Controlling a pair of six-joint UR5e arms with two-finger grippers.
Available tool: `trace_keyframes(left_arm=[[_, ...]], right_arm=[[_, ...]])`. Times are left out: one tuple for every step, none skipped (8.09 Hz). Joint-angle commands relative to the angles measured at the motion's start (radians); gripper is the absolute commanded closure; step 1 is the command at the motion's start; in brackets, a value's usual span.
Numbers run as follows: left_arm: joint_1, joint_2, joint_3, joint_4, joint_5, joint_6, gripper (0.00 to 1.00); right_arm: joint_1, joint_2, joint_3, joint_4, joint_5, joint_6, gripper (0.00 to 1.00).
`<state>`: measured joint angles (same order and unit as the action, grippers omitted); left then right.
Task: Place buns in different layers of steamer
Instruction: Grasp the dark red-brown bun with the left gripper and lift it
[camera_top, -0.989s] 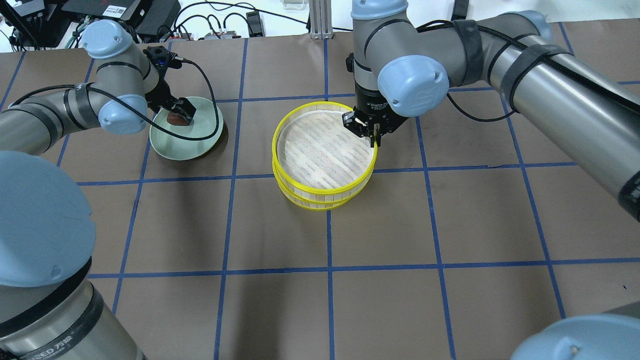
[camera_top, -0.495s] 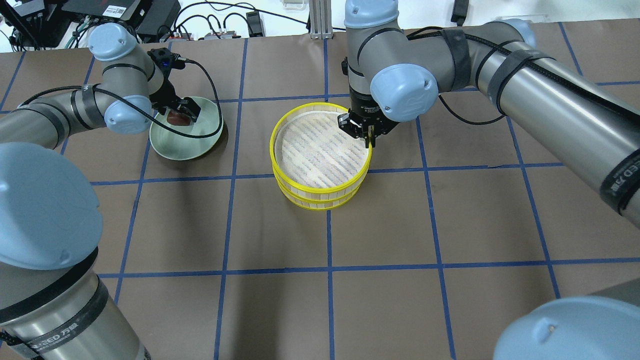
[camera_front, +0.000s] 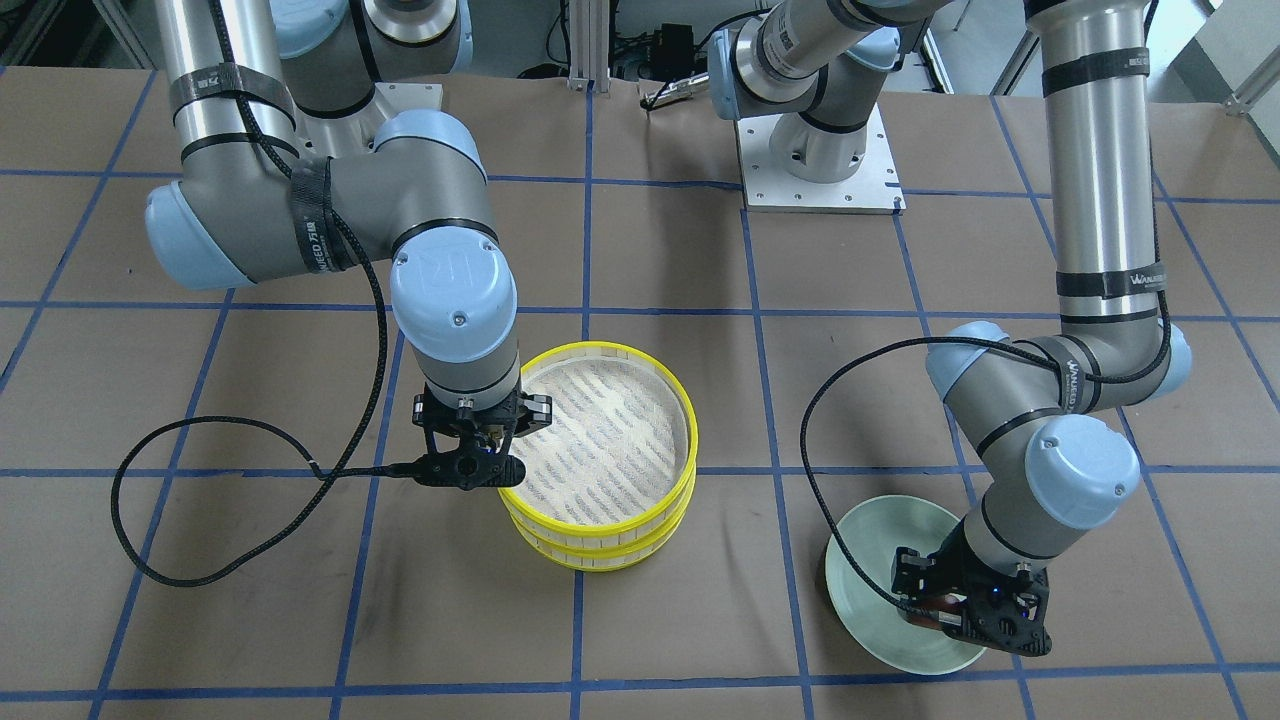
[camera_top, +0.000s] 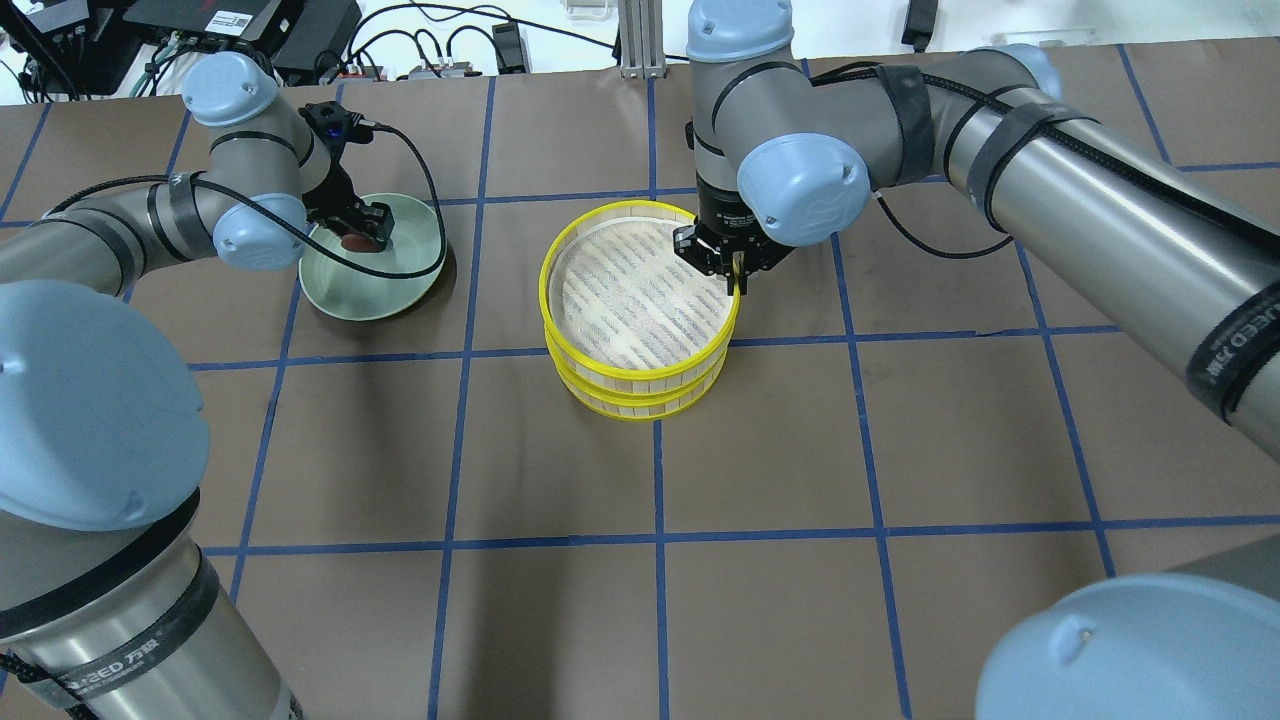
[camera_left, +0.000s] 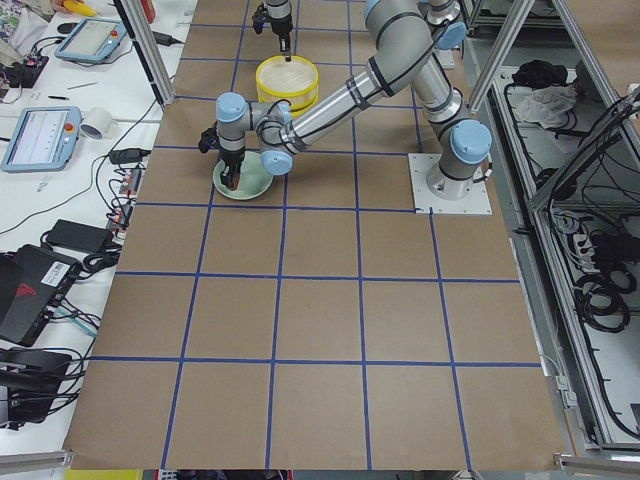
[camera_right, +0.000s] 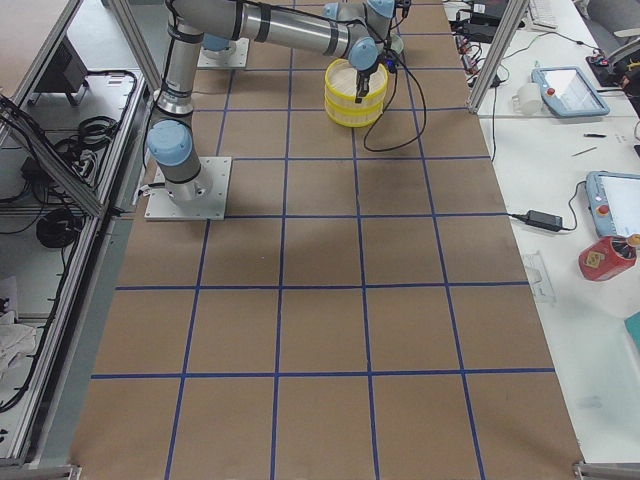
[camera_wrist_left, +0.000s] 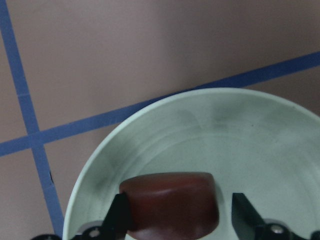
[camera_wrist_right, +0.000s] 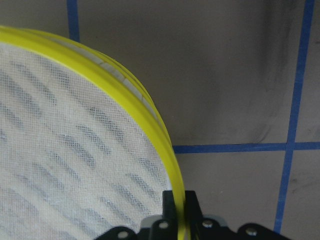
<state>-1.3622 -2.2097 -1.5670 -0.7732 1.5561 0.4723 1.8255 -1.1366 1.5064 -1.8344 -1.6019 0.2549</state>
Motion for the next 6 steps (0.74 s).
trace_keyframes(left_arm=[[0.000, 0.015, -0.001, -0.006, -0.004, -0.006, 1.00], [-0.002, 0.037, -0.002, -0.017, -0.004, -0.009, 1.00], [-0.003, 0.073, -0.004, -0.070, -0.033, -0.020, 1.00], [-0.014, 0.120, -0.005, -0.149, -0.066, -0.058, 1.00], [-0.041, 0.171, -0.011, -0.217, -0.068, -0.069, 1.00], [-0.073, 0.214, -0.013, -0.260, -0.065, -0.070, 1.00]], right_arm=[[0.001, 0.003, 0.000, -0.006, 0.000, 0.027, 0.96], [0.003, 0.006, 0.000, -0.006, 0.000, 0.038, 0.96], [0.005, 0.008, 0.000, -0.006, 0.000, 0.059, 0.96], [0.005, 0.009, -0.002, -0.006, 0.000, 0.063, 0.96], [0.008, 0.011, -0.002, -0.006, 0.002, 0.070, 0.96], [0.008, 0.011, -0.002, -0.011, 0.002, 0.070, 0.96]])
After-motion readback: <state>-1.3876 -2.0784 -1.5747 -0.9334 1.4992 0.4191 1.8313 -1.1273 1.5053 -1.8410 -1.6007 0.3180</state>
